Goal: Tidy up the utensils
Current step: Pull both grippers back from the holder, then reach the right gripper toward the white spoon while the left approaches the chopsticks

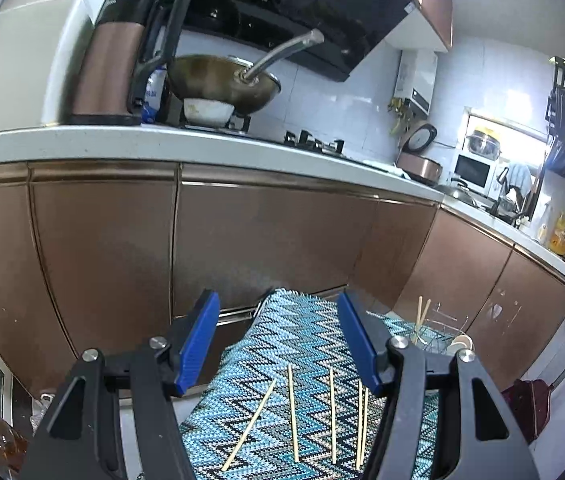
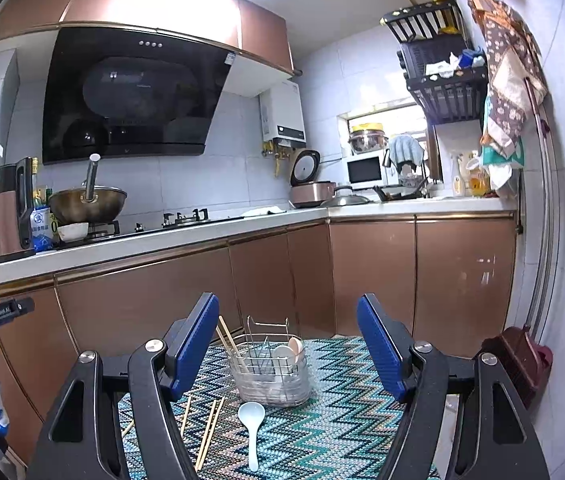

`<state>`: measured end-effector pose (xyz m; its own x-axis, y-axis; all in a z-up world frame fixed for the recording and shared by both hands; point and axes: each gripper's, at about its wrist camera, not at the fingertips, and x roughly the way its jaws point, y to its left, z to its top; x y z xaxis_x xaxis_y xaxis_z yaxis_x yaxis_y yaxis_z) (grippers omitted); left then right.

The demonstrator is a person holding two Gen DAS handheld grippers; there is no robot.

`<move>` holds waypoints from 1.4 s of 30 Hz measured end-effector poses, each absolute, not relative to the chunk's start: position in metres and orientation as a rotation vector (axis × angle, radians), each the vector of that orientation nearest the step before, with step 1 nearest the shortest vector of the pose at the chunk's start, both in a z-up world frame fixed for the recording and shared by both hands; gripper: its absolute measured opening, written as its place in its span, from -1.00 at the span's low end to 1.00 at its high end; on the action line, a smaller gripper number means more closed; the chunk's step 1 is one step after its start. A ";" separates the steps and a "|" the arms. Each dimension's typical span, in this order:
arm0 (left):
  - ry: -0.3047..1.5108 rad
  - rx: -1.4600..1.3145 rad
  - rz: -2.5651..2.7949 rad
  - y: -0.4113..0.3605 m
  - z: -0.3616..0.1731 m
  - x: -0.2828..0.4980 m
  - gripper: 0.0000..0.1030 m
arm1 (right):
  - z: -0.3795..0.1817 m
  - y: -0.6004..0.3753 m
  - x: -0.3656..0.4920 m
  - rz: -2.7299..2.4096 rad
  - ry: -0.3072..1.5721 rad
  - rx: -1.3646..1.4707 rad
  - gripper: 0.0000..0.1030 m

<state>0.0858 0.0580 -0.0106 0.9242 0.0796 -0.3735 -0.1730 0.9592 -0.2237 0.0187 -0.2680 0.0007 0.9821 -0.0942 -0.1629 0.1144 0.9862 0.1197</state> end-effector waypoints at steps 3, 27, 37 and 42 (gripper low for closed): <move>0.395 -0.252 0.117 0.053 -0.018 0.097 0.15 | -0.006 -0.274 0.027 -0.109 0.173 0.135 0.38; 0.976 -0.252 -0.225 -0.032 -0.144 0.245 -0.04 | -0.126 -0.303 0.149 0.163 0.584 0.284 -0.02; 1.203 -0.231 -0.246 -0.065 -0.204 0.315 -0.27 | -0.201 -0.290 0.224 0.291 0.828 0.297 -0.29; 1.255 -0.213 -0.252 -0.074 -0.217 0.334 -0.30 | -0.223 -0.284 0.252 0.323 0.896 0.285 -0.39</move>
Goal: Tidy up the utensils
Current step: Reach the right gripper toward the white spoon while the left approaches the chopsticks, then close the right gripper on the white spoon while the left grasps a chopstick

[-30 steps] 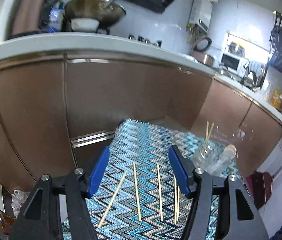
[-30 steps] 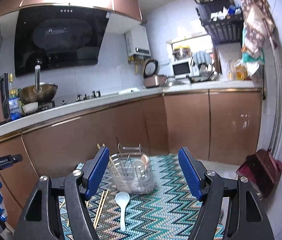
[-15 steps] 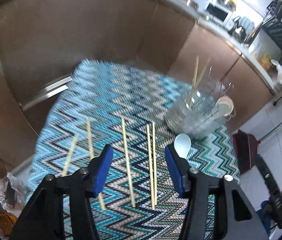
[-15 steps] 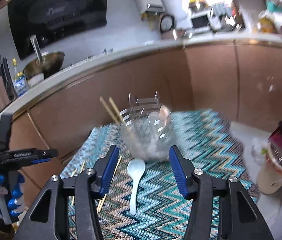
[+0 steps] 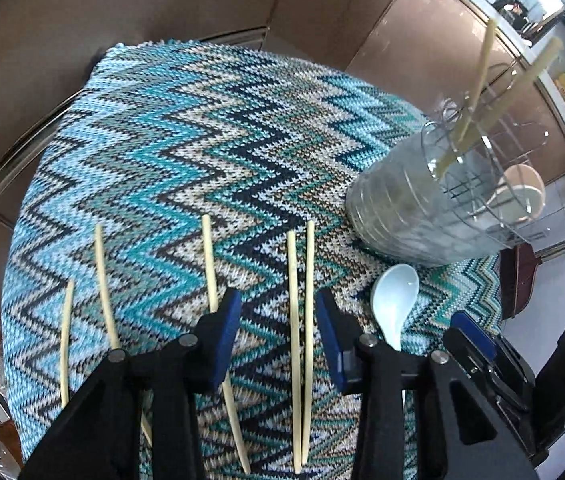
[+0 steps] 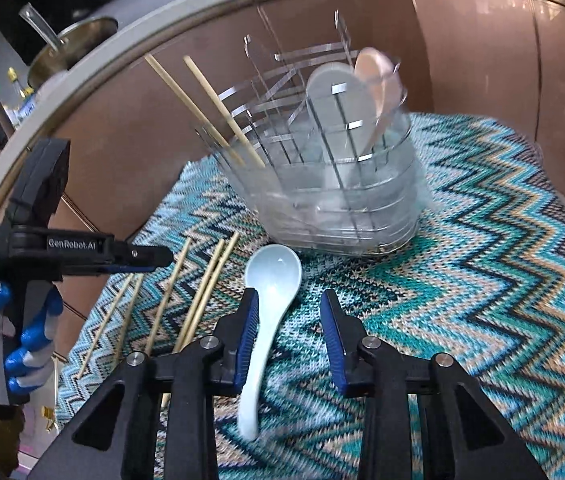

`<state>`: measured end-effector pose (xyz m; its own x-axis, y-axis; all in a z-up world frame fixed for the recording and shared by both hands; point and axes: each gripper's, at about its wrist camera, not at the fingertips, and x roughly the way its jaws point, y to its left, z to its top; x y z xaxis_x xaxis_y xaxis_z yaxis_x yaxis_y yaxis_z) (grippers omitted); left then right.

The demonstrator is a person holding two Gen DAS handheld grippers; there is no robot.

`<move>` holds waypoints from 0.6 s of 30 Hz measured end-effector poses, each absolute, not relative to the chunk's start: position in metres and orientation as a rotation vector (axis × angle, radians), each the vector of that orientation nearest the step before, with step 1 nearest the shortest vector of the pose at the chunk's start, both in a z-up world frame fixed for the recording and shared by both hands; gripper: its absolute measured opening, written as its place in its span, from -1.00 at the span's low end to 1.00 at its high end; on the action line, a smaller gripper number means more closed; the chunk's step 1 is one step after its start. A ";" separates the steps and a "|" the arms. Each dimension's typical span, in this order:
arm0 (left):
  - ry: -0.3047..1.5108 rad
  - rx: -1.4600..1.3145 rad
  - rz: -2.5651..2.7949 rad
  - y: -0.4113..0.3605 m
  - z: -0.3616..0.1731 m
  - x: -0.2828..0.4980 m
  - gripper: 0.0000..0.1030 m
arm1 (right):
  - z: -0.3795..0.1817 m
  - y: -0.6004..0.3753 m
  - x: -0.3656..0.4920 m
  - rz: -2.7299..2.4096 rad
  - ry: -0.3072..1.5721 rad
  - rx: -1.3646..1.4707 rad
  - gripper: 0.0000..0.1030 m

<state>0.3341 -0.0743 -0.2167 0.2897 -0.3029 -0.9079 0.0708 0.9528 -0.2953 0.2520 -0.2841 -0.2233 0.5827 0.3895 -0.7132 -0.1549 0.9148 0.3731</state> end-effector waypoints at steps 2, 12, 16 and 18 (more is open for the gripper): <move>1.275 -0.210 -0.251 -0.077 -0.222 0.339 -0.34 | -0.229 -0.283 0.258 0.335 0.908 0.284 -0.39; 1.320 -0.205 -0.242 -0.079 -0.234 0.357 -0.44 | -0.234 -0.270 0.280 0.364 0.928 0.242 -0.39; 1.325 -0.191 -0.254 -0.084 -0.236 0.360 -0.47 | -0.236 -0.263 0.284 0.369 0.933 0.220 -0.39; 1.330 -0.180 -0.259 -0.088 -0.237 0.361 -0.49 | -0.237 -0.262 0.285 0.370 0.937 0.212 -0.39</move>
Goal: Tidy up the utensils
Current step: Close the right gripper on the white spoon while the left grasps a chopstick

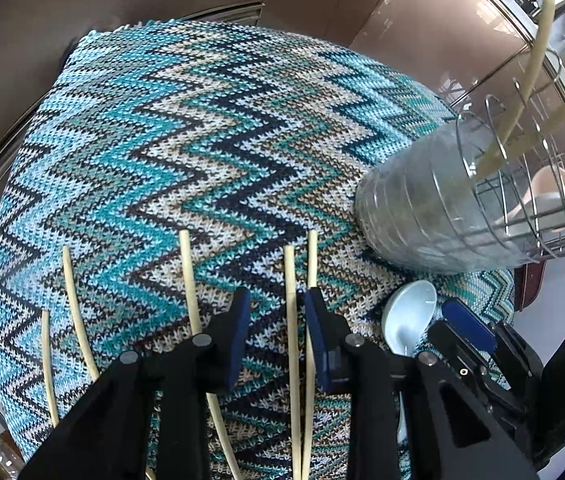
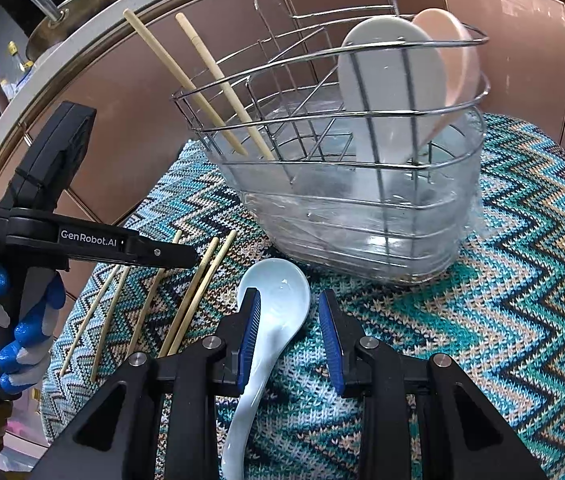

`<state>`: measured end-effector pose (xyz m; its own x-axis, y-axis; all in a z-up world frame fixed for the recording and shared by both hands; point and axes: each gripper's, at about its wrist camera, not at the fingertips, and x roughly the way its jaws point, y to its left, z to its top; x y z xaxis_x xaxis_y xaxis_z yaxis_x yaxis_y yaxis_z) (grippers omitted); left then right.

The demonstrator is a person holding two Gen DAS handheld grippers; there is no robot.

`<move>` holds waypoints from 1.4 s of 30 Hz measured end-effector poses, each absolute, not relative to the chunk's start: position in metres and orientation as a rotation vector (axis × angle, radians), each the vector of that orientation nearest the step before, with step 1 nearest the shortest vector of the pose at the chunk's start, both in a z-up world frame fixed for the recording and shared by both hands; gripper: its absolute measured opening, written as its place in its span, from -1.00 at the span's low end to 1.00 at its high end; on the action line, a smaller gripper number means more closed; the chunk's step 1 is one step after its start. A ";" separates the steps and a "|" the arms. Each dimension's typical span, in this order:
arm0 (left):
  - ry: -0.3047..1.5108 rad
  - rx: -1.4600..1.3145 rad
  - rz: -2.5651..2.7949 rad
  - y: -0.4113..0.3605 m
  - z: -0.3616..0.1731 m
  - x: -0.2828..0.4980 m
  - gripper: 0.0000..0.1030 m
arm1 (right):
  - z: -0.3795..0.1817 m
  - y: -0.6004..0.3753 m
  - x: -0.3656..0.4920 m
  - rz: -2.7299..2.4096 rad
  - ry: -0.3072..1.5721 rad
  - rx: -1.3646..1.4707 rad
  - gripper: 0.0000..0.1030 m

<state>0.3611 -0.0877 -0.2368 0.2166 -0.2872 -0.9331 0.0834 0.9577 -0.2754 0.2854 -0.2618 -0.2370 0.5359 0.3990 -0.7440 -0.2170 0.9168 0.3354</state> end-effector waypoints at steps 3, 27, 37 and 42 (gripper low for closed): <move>1.341 -0.164 -0.262 -0.093 -0.240 0.363 -0.54 | -0.240 -0.259 0.288 0.371 0.942 0.205 -0.39; 1.360 -0.113 -0.251 -0.117 -0.256 0.375 -0.75 | -0.263 -0.230 0.319 0.399 0.990 0.105 -0.79; 1.327 -0.163 -0.267 -0.103 -0.256 0.368 -0.89 | -0.253 -0.231 0.306 0.405 0.962 0.098 -0.88; 1.279 -0.180 -0.282 -0.094 -0.243 0.354 -0.90 | -0.240 -0.226 0.291 0.398 0.931 0.084 -0.88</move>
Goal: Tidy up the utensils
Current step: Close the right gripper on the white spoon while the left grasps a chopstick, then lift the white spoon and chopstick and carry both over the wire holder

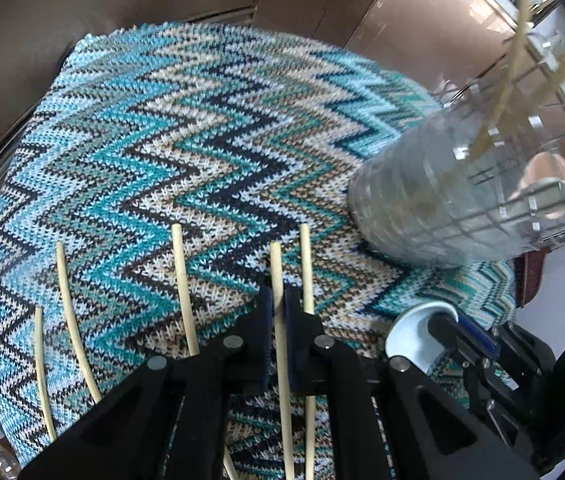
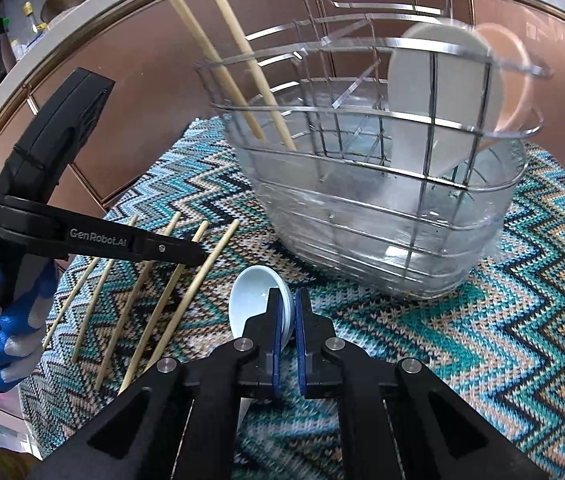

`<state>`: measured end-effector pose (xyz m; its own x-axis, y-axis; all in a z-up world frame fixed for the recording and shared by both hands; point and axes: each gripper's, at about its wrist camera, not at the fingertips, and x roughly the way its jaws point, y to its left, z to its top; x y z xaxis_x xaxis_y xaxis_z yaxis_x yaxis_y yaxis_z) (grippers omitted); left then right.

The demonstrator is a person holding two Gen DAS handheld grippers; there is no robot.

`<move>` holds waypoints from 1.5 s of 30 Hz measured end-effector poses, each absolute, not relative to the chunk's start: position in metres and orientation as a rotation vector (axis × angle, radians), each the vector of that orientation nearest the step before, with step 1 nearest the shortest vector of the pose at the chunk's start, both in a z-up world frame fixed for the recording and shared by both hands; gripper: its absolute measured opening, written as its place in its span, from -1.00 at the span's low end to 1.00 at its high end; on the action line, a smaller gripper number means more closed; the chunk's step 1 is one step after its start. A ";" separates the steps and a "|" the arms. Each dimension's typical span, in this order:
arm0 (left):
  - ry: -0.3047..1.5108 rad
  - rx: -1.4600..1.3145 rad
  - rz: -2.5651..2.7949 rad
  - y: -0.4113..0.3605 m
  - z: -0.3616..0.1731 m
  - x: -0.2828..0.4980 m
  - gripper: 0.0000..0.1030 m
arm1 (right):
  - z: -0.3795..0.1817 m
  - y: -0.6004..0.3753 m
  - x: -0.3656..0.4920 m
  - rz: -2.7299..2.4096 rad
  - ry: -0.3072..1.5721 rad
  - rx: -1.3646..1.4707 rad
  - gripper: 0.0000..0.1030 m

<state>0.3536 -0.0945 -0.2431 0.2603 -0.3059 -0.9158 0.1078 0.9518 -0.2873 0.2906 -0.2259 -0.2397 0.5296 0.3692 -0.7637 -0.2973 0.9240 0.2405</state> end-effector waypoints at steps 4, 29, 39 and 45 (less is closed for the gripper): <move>1.226 -0.176 -0.288 -0.087 -0.226 0.338 -0.90 | -0.224 -0.224 0.273 0.387 0.896 0.065 -0.88; 0.787 -0.078 -0.317 -0.069 -0.082 0.163 -0.91 | -0.094 -0.217 0.115 0.233 0.569 0.014 -0.88; 0.633 -0.031 -0.302 -0.055 -0.046 0.094 -0.91 | -0.056 -0.205 0.067 0.205 0.463 -0.001 -0.88; 0.573 -0.034 -0.290 -0.046 -0.031 0.060 -0.91 | -0.038 -0.198 0.044 0.192 0.405 -0.003 -0.88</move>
